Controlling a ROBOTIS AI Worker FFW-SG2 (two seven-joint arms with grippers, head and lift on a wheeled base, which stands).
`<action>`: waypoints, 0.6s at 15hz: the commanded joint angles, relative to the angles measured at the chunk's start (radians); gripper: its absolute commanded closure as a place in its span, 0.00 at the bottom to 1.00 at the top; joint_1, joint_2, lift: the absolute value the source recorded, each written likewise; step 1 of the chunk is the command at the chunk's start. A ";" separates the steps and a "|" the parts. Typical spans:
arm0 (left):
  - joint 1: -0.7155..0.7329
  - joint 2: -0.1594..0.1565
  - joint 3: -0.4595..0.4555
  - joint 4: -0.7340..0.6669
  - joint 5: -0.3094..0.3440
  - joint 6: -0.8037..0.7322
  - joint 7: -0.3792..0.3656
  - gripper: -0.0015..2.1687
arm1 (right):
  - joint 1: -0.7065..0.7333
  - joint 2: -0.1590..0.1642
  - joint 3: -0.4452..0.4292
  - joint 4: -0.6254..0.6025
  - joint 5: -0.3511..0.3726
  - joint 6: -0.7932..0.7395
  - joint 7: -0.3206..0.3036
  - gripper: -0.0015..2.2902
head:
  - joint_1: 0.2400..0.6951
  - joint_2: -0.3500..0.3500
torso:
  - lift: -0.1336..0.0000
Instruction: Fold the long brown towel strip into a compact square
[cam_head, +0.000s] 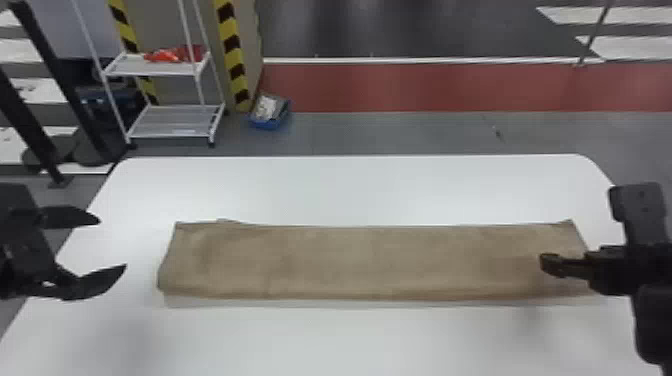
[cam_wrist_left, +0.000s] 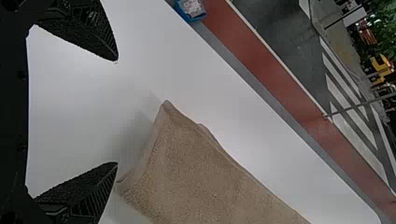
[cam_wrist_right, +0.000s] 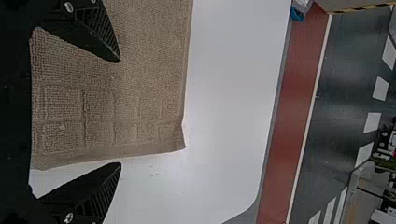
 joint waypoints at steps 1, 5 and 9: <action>0.006 -0.001 0.002 -0.001 0.002 0.000 0.000 0.04 | 0.004 0.000 0.000 -0.007 -0.003 0.000 0.000 0.04 | 1.00 0.53 | 0.04; 0.006 -0.001 0.003 -0.005 0.003 0.000 0.000 0.04 | 0.013 -0.002 -0.005 -0.016 -0.004 0.003 0.000 0.04 | 1.00 0.53 | 0.04; 0.008 -0.005 0.009 -0.006 0.025 0.012 0.003 0.04 | 0.021 -0.008 -0.006 -0.025 -0.007 0.003 0.000 0.04 | 1.00 0.52 | 0.04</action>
